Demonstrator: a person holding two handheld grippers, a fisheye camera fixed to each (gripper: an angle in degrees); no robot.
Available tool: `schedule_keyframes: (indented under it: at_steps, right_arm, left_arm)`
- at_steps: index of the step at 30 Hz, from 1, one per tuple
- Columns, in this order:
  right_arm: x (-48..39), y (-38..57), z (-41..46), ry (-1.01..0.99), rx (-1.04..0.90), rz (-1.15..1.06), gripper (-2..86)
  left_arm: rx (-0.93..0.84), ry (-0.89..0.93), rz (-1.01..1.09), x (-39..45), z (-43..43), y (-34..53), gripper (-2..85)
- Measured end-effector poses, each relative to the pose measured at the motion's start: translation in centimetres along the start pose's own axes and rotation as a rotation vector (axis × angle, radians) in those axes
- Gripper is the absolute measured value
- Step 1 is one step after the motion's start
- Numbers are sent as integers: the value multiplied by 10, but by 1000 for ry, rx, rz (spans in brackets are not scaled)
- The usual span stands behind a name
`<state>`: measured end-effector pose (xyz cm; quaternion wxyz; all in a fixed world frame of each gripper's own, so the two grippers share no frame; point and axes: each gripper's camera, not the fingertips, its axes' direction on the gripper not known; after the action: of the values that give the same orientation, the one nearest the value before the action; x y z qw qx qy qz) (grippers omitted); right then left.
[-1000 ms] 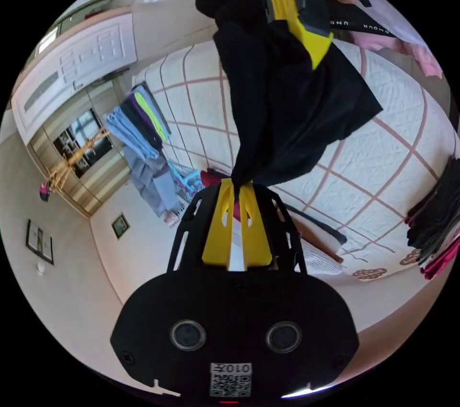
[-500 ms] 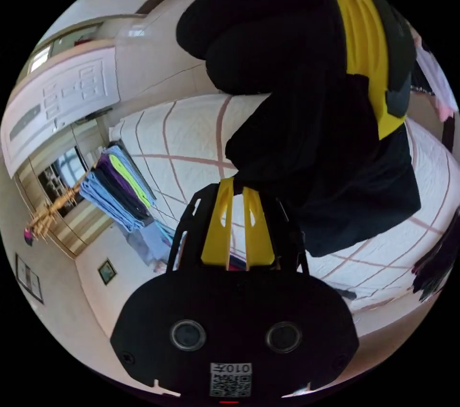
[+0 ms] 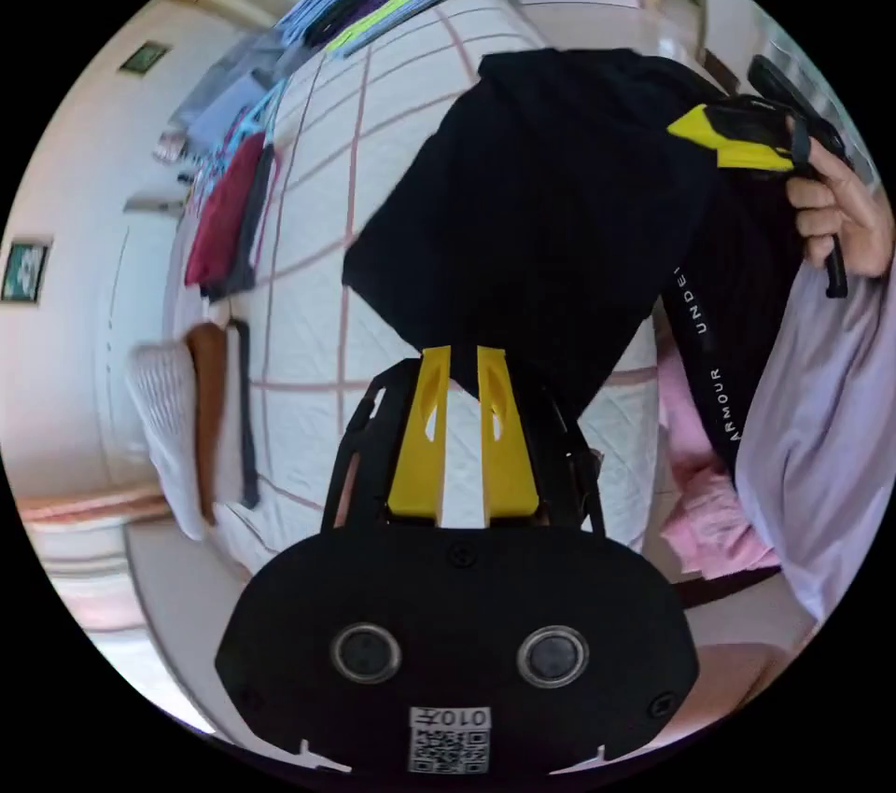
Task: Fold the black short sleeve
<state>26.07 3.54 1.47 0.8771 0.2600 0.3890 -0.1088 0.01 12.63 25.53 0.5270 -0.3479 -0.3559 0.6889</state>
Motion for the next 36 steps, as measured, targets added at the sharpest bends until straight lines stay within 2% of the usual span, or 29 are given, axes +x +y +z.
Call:
schedule_keyframes:
  at_steps: [4, 11, 15, 23, 27, 31, 34, 36]
  right_arm:
    - [-30, 0, -10, 196, -154, -200, 62]
    - [-72, -14, -30, 501, -120, -426, 67]
    - [-81, -33, -23, 553, -90, -463, 87]
    - [-47, -98, 27, 546, -202, -396, 129]
    - [-60, -111, 31, 547, -158, -458, 127]
    - [-77, -128, 52, 668, -185, -593, 132]
    - [-68, -139, 63, 684, -214, -579, 136]
    - [-63, -141, 66, 683, -213, -563, 136]
  left_arm:
    - [110, 181, -289, -45, 25, 57, 89]
    - [58, 255, -428, -99, 67, 89, 129]
    - [49, 350, -488, -128, 91, 107, 146]
    - [90, 521, -512, -182, 117, 139, 149]
    - [296, 619, -481, -195, 90, 165, 141]
    - [344, 503, -597, -231, 101, 175, 151]
    - [337, 570, -616, -251, 135, 165, 153]
    - [356, 546, -618, -256, 144, 159, 151]
